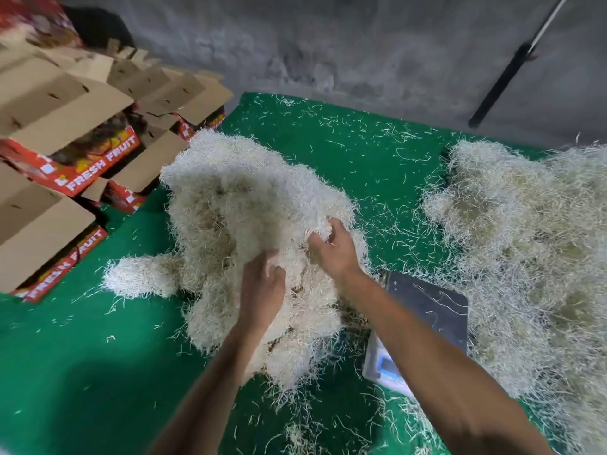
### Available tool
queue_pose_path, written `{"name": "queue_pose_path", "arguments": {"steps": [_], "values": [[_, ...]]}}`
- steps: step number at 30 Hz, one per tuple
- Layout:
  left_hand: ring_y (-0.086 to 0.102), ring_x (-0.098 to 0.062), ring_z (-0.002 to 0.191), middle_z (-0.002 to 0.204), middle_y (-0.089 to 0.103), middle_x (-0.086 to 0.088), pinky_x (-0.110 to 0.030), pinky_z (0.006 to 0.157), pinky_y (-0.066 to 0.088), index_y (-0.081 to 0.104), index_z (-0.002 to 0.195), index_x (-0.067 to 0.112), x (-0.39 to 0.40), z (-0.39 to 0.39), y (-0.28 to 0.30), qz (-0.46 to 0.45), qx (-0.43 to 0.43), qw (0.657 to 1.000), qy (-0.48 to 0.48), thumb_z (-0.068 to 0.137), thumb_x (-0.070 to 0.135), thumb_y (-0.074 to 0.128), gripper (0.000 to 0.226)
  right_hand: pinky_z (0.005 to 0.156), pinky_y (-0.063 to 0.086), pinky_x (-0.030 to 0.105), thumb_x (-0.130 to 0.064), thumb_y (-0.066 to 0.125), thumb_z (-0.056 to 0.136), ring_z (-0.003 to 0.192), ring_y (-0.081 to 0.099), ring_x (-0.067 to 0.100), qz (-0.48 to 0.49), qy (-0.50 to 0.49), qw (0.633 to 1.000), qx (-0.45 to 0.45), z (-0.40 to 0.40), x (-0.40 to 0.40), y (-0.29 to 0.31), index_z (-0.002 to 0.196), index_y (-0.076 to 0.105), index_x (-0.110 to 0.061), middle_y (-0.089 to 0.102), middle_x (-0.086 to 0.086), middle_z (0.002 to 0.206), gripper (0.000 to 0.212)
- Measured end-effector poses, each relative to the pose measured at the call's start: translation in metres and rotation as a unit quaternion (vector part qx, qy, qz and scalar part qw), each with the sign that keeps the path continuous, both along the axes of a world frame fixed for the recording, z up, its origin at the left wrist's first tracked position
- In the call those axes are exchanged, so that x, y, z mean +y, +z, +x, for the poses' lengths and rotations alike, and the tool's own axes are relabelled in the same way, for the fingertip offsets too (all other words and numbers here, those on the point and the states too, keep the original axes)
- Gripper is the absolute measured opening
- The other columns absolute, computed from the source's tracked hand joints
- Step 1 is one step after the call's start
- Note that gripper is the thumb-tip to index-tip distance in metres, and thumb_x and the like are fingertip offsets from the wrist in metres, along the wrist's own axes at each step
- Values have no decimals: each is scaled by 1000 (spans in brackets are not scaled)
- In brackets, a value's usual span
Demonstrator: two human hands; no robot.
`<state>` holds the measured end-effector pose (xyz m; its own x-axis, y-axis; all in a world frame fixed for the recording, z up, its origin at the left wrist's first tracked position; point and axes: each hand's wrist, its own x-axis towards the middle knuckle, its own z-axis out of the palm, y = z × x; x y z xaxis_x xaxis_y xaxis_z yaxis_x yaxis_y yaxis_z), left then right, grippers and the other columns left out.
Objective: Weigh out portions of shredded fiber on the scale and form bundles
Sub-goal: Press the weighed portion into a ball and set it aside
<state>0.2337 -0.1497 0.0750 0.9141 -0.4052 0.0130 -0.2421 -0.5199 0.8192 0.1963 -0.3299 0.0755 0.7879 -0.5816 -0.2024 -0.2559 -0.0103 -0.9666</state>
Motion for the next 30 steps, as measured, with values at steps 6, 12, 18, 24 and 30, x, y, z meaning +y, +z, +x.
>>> {"name": "queue_pose_path", "arguments": {"steps": [6,12,18,24,30], "values": [[61,17,72,136,65,-5,-1,56,44,65,131,14,2,19,2,20,-20,1000,12,101,16,54,32,72,64,46,-45,71,92,93,70,23,-10,-64,995,-71,22,-3,8,130,40,-58,62,10,115,51],[54,29,87,110,74,6,6,74,39,74,109,17,-4,-13,6,-16,-72,997,-6,100,17,54,22,92,54,38,-59,63,92,97,55,18,-479,174,841,184,-53,-1,-19,102,53,-23,56,-5,102,38],[56,3,56,79,72,9,-14,54,45,69,94,35,-20,-63,16,-6,-105,991,-81,99,35,52,17,101,48,36,-62,51,98,119,59,16,-374,70,922,69,-109,-3,16,134,59,-26,59,-3,139,52],[68,-4,96,116,72,11,-15,76,50,63,128,31,-56,-119,20,-18,-63,987,-148,98,40,62,32,105,49,44,-48,61,99,128,56,23,-350,3,932,97,-177,-23,25,146,52,-20,57,4,144,55],[55,-12,129,152,48,10,-41,105,48,21,156,44,-122,-173,13,-11,16,974,-225,94,43,66,76,106,46,41,-40,58,103,128,55,27,-321,-84,934,134,-260,-65,21,148,48,-16,56,10,144,52]]}}
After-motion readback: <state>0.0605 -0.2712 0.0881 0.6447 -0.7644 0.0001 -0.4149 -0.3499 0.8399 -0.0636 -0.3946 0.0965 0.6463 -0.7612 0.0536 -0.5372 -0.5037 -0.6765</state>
